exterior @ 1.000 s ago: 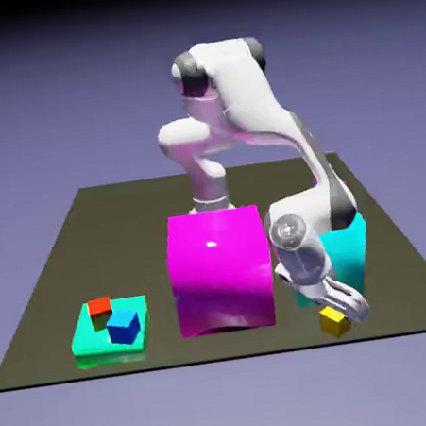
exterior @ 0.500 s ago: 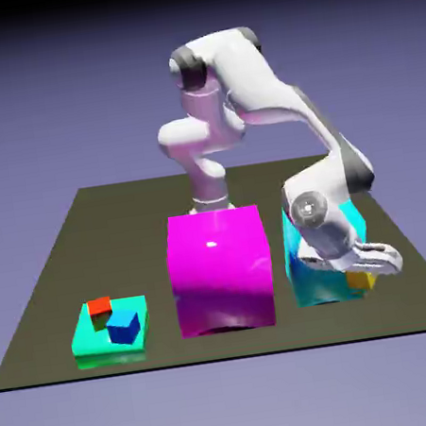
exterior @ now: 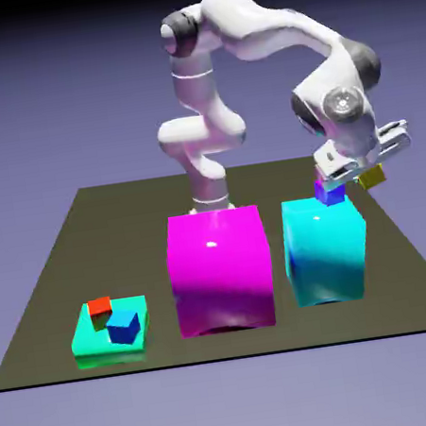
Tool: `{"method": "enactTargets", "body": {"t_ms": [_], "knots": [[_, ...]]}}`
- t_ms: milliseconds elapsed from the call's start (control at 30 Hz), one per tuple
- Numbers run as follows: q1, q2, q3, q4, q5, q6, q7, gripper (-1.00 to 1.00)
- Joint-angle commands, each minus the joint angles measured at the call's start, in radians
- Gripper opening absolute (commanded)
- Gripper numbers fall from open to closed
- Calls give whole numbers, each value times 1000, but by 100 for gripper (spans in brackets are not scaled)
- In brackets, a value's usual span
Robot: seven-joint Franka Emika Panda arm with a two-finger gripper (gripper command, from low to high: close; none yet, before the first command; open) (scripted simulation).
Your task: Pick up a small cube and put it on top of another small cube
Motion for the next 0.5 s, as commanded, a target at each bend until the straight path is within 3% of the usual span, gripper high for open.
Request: {"method": "enactTargets", "body": {"t_ms": [0,167,333,367,467], "knots": [[-8,-36,8,-13,-30,-20,22,-100],[-4,-204,36,-79,-175,-91,146,-100],[16,-205,62,-249,-150,79,129,-100],[16,-205,62,-249,-150,79,129,100],[8,-205,50,-177,-162,7,137,100]]}}
